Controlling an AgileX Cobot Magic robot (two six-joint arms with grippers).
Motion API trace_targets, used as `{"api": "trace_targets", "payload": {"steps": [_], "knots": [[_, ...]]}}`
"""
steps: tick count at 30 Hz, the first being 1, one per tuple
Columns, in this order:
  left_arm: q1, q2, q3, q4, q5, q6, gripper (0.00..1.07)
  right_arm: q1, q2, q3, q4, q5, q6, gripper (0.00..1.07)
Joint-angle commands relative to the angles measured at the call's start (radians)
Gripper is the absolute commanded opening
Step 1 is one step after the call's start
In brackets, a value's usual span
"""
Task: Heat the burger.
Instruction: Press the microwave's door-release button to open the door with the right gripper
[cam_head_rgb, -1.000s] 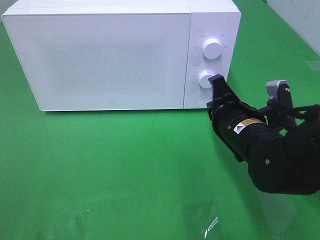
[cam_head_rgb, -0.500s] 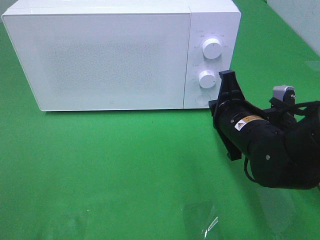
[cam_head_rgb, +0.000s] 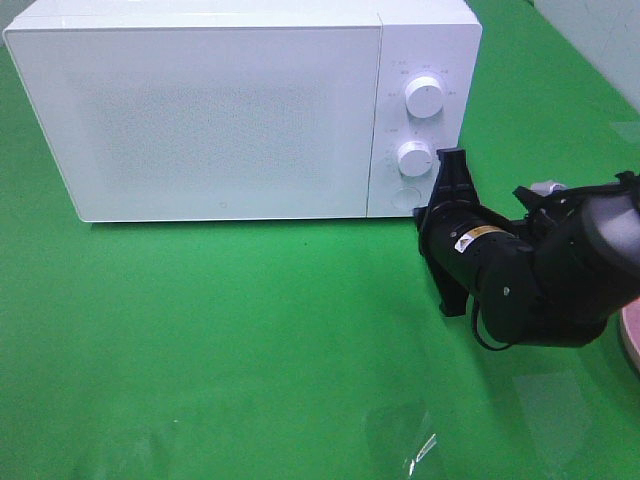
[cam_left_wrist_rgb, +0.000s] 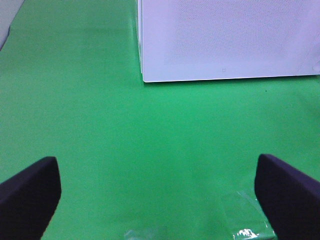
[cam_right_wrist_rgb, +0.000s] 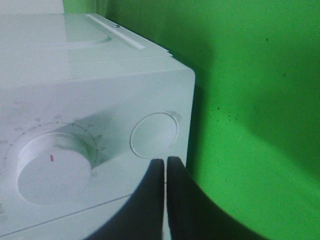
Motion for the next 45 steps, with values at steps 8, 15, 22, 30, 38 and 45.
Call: {"api": "trace_targets", "payload": {"steps": [8,15,22,30,38,45], "knots": [[-0.002,-0.009,0.003,-0.005,-0.003,-0.006,0.98,-0.018,0.082,-0.101,-0.041,0.005,0.02,0.0],[-0.002,-0.009,0.003,-0.005,-0.003,-0.006,0.98,-0.062,0.117,-0.155,-0.043,0.005,0.0,0.0],[-0.002,-0.009,0.003,-0.005,-0.003,-0.006,0.98,-0.062,0.129,-0.177,-0.004,-0.006,-0.016,0.0],[-0.002,-0.009,0.003,-0.005,-0.003,-0.006,0.98,-0.062,0.129,-0.193,0.009,-0.035,-0.027,0.0],[-0.002,-0.009,0.003,-0.005,-0.003,-0.006,0.98,-0.062,0.129,-0.212,0.019,-0.19,-0.027,0.0],[-0.002,-0.009,0.003,-0.005,-0.003,-0.006,0.98,-0.062,0.129,-0.212,0.017,-0.302,0.005,0.0]]}}
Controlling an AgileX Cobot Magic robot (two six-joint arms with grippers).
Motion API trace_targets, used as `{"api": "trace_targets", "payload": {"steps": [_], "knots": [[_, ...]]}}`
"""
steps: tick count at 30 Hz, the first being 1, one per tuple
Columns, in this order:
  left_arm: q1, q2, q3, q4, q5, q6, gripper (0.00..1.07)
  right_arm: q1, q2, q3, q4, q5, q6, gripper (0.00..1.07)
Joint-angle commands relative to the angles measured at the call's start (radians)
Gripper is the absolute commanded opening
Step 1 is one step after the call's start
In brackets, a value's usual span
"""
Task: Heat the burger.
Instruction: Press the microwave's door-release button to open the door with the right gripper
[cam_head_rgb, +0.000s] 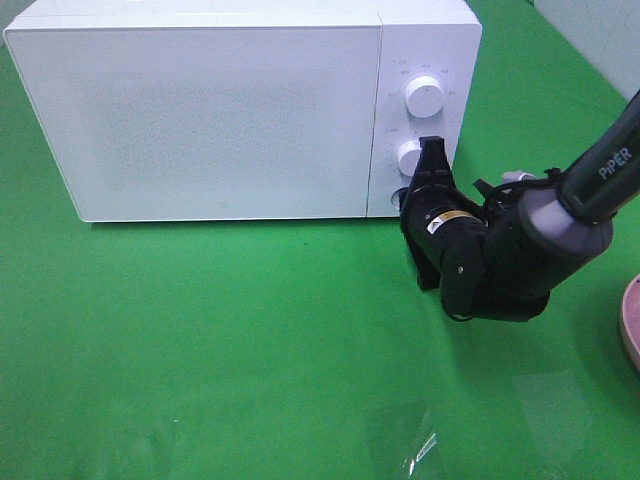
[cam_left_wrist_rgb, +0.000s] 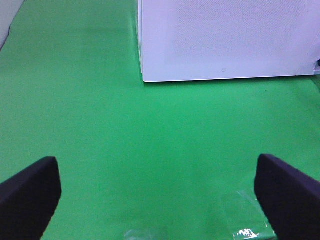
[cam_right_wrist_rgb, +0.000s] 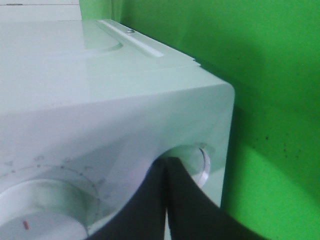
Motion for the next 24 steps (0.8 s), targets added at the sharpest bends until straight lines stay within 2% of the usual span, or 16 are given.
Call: {"api": "trace_targets", "payload": {"steps": [1,12,18,24], "knots": [[-0.002,-0.009,0.003,-0.005,-0.003,-0.006,0.98,-0.017,-0.02,-0.028,0.018,-0.287,0.008,0.0],[-0.002,-0.009,0.003,-0.005,-0.003,-0.006,0.98,-0.019,-0.01,-0.055,0.042,-0.341,-0.064,0.0],[-0.002,-0.009,0.003,-0.005,-0.003,-0.006,0.98,-0.051,0.037,-0.139,-0.023,-0.342,-0.07,0.0],[-0.002,-0.009,0.003,-0.005,-0.003,-0.006,0.98,-0.052,0.037,-0.144,-0.032,-0.357,-0.077,0.0]]}}
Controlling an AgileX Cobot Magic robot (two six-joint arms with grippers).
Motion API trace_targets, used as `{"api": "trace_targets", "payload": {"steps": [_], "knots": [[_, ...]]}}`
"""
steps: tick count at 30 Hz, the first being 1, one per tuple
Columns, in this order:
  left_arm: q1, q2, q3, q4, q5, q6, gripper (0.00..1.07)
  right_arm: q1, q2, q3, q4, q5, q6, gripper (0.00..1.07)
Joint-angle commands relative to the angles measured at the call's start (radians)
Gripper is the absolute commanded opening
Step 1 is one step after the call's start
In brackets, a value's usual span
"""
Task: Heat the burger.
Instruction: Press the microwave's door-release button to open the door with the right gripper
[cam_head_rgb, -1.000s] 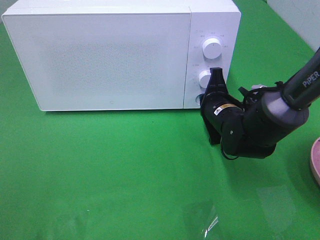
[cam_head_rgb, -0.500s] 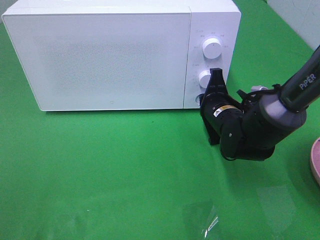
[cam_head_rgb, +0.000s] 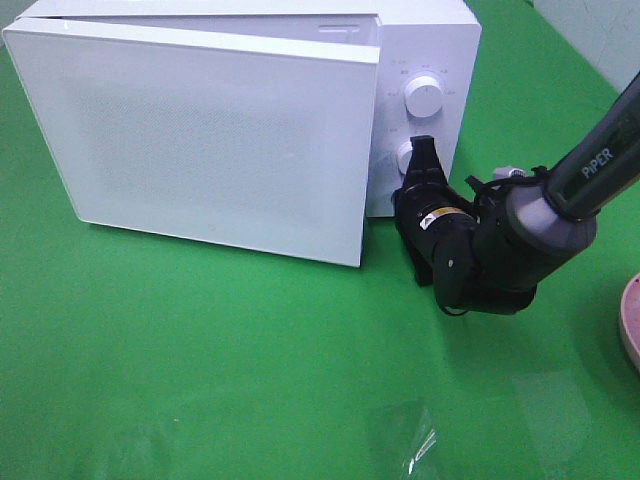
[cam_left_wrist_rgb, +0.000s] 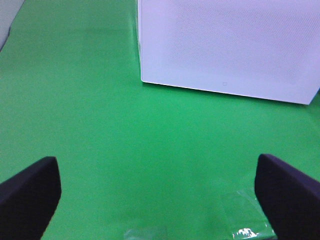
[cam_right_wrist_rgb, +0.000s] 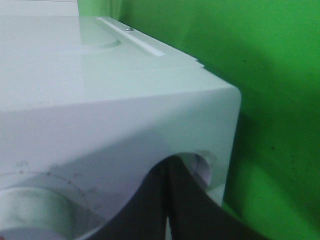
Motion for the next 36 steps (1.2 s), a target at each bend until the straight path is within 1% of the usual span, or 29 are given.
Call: {"api": "trace_targets", "payload": {"steps": [1,10,15,16,19,20,27,29,30,31,32,33,36], "knots": [[-0.002,-0.009,0.003,-0.005,-0.003,-0.006,0.98,-0.044,-0.003,-0.086,-0.044,-0.375,-0.022,0.0],[-0.002,-0.009,0.003,-0.005,-0.003,-0.006,0.98,-0.042,-0.003,-0.085,-0.051,-0.328,0.006,0.0],[-0.002,-0.009,0.003,-0.005,-0.003,-0.006,0.98,-0.041,-0.01,-0.07,-0.088,-0.325,0.008,0.0],[-0.002,-0.009,0.003,-0.005,-0.003,-0.006,0.98,-0.041,-0.017,-0.051,-0.097,-0.32,0.009,0.0],[-0.002,-0.009,0.003,-0.005,-0.003,-0.006,0.98,-0.038,-0.02,-0.039,-0.099,-0.315,0.013,0.0],[-0.002,-0.009,0.003,-0.005,-0.003,-0.006,0.98,-0.019,-0.029,-0.014,-0.107,-0.268,0.023,0.0],[-0.002,-0.009,0.003,-0.005,-0.003,-0.006,0.98,-0.006,-0.029,0.024,-0.148,-0.202,0.057,0.0],[-0.002,-0.009,0.003,-0.005,-0.003,-0.006,0.98,0.017,-0.057,0.077,-0.163,-0.113,0.065,0.0],[-0.002,-0.009,0.003,-0.005,-0.003,-0.006,0.98,0.017,-0.057,0.077,-0.163,-0.113,0.065,0.0],[-0.002,-0.009,0.003,-0.004,-0.003,-0.006,0.98,0.017,-0.076,0.107,-0.199,-0.062,0.065,0.0],[-0.002,-0.009,0.003,-0.004,-0.003,-0.006,0.98,0.017,-0.076,0.107,-0.199,-0.062,0.065,0.0],[-0.002,-0.009,0.003,-0.004,-0.003,-0.006,0.98,0.017,-0.096,0.135,-0.229,-0.019,0.065,0.0],[-0.002,-0.009,0.003,-0.004,-0.003,-0.006,0.98,0.017,-0.111,0.159,-0.229,0.009,0.065,0.0]]}}
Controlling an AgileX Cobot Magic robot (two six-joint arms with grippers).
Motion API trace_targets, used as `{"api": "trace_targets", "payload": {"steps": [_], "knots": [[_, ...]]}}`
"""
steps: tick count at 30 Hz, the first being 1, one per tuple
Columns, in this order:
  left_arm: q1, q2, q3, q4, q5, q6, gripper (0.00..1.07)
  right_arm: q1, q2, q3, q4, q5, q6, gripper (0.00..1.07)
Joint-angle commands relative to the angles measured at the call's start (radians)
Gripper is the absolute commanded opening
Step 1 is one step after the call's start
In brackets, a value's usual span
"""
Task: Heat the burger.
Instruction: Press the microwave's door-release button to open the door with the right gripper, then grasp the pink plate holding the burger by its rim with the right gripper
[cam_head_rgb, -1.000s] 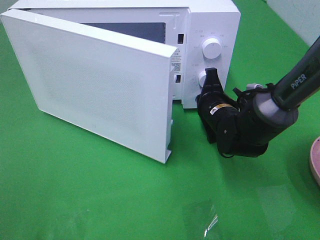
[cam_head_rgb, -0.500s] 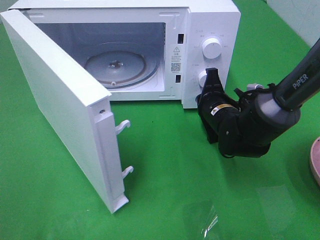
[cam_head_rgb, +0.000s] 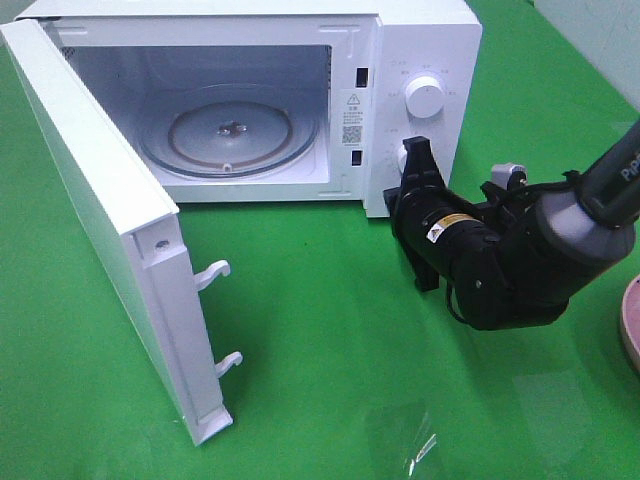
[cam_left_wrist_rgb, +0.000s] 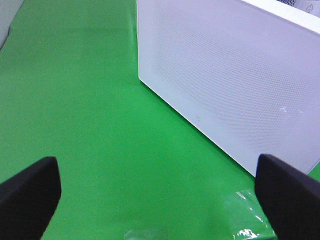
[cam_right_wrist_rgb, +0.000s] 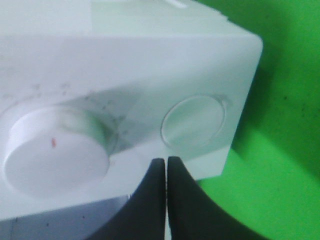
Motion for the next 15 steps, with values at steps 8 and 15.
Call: {"api": "trace_targets", "payload": {"steps": [8,15], "knots": [[-0.002,-0.009,0.003,-0.004,-0.003,-0.006,0.98,0.005,-0.165,0.117,-0.081,0.245,-0.089,0.0],[-0.002,-0.009,0.003,-0.004,-0.003,-0.006,0.98,0.002,-0.316,0.124,-0.185,0.501,-0.281,0.01]]}}
